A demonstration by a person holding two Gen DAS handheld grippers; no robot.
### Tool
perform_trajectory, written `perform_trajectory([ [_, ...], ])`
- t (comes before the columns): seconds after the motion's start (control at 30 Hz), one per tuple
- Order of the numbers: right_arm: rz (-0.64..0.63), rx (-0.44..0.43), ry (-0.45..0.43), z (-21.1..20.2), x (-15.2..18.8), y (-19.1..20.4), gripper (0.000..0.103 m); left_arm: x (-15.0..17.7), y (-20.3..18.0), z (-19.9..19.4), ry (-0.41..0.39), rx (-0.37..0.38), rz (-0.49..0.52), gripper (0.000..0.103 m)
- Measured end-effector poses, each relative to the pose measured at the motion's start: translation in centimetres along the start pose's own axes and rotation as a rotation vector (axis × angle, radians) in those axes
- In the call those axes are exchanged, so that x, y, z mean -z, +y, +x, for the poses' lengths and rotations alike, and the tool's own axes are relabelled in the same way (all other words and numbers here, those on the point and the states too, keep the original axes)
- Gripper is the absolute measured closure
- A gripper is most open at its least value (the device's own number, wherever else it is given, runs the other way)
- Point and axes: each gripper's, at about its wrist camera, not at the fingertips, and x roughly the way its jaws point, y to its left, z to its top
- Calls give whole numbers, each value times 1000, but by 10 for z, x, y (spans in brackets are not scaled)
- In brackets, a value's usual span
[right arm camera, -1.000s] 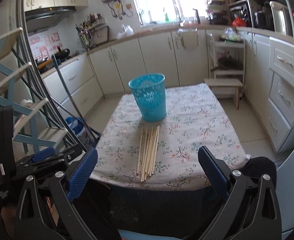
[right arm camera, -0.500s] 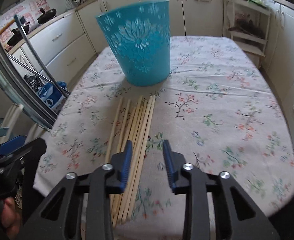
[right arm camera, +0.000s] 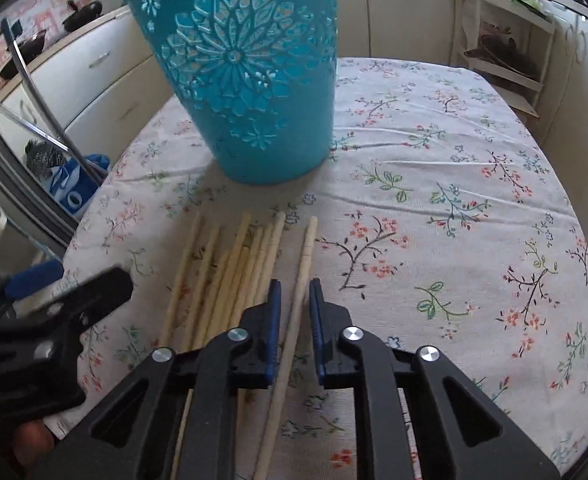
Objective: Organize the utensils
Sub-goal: 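Lower the right tool onto the chopstick bundle and grasp one chopstick, then lift the chopstick with the right tool and carry it over the teal basket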
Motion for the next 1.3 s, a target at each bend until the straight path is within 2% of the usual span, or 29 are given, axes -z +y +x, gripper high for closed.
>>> perform_trajectory([
  [0.1, -24, -16, 19, -2, -2, -3, 96, -3, -8, 13, 12, 3, 12, 12],
  [0.2, 4, -58, 26, -4, 0, -12, 97, -5, -14, 23, 20, 22, 36, 20],
  [0.3, 22, -85, 31, -5, 2, -16, 97, -5, -20, 26, 2, 0, 78, 27],
  [0.4, -7, -82, 30, -4, 1, -11, 97, -6, -26, 27, -15, -8, 133, 41],
  [0.43, -8, -85, 30, -3, 0, -10, 97, -6, -28, 26, -29, 12, 151, 55],
  [0.47, -4, -91, 29, -3, 0, -10, 97, -7, -28, 25, -38, 41, 164, 75],
  [0.5, 1, -95, 30, -2, -1, -11, 97, -9, -30, 26, -35, 55, 185, 83],
  [0.53, 21, -110, 33, -2, -1, -14, 97, -11, -30, 26, -23, 79, 198, 96],
  [0.6, 56, -137, 35, -2, 0, -20, 97, -17, -25, 26, 30, 177, 185, 98],
  [0.7, 106, -179, 27, -4, 6, -30, 97, -26, -10, 7, 27, 256, 138, 99],
  [0.77, 141, -213, 18, -5, 10, -36, 97, -41, 4, -30, -42, 333, 95, 99],
  [0.8, 157, -230, 13, -5, 12, -38, 97, -54, 9, -58, -117, 362, 90, 99],
  [0.93, 197, -259, 2, -4, 13, -42, 97, -107, 11, -131, -369, 427, 75, 99],
  [1.03, 211, -270, 0, -3, 14, -43, 97, -149, -2, -161, -564, 454, 59, 98],
  [1.13, 221, -279, 2, -3, 13, -46, 97, -180, -12, -168, -699, 451, 13, 98],
  [1.2, 205, -268, 0, -4, 12, -44, 97, -199, -28, -156, -790, 374, 13, 98],
  [1.23, 186, -257, -3, -5, 13, -43, 97, -204, -33, -148, -809, 360, 8, 98],
  [1.3, 142, -228, -14, -5, 14, -40, 97, -216, -38, -125, -797, 320, -22, 98],
])
